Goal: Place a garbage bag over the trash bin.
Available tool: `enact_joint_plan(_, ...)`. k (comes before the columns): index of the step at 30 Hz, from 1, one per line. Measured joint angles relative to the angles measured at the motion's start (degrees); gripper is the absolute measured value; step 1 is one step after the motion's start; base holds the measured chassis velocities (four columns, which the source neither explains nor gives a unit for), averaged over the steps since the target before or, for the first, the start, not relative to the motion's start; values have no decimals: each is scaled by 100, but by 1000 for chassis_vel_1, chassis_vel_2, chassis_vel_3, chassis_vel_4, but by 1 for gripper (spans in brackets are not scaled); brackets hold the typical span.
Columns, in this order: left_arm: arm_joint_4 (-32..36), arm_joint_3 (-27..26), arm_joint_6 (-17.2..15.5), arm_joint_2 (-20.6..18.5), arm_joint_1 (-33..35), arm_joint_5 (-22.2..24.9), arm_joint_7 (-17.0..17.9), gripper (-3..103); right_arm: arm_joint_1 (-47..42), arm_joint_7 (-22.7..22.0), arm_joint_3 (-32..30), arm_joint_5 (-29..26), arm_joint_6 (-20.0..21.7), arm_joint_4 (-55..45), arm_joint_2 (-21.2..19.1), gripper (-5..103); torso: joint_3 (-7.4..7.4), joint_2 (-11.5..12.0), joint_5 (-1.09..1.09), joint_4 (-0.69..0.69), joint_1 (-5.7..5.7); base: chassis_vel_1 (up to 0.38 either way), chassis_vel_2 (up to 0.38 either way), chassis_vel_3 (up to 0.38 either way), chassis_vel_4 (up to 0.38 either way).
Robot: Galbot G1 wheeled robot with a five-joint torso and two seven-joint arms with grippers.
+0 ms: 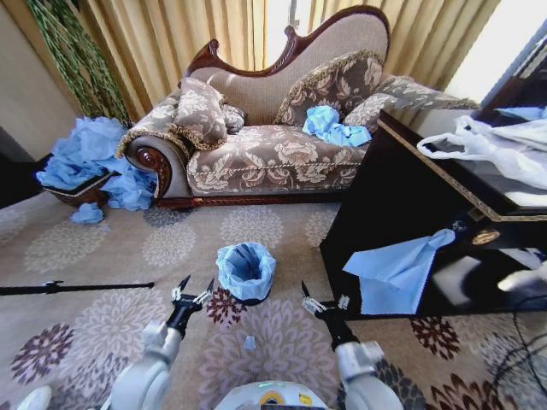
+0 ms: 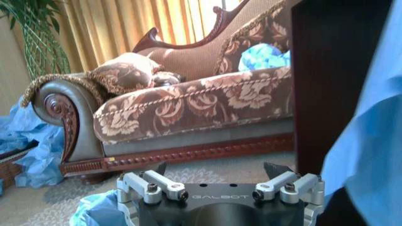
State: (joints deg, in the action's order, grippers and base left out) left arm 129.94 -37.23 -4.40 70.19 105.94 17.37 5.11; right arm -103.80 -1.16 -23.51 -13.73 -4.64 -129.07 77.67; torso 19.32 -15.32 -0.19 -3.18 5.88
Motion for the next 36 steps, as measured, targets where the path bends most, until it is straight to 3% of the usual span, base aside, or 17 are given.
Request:
enact_joint_plan(6, 430, -263, -40, 225, 565, 91, -414, 100, -398, 459, -474, -345, -206, -274, 66, 100, 1, 0, 0, 2, 0, 0, 0, 0, 0)
enact_joint_plan(10, 449, -375, -112, 195, 440, 215, -480, 100, -387, 625, -586, -394, -185, -331, 236, 100, 1, 0, -1, 1, 0, 0, 0, 0, 0)
enact_joint_plan(15, 648, -430, -301, 96, 99, 169, -390, 100, -217, 665, -664, -578, -84, -364, 420, 100, 1, 0, -1, 0, 1, 0, 0, 0, 0)
enact_joint_plan(22, 1020, -470, -64, 282, 157, -456, -121, 100, -33, 338, -691, -300, -130, -510, 527, 100, 1, 0, 0, 2, 1, 0, 0, 0, 0)
enact_joint_plan(36, 1153, -536, -128, 477, 256, -694, -53, 100, 34, 353, -797, -233, -4, -535, 520, 100, 1, 0, -1, 1, 1, 0, 0, 0, 0)
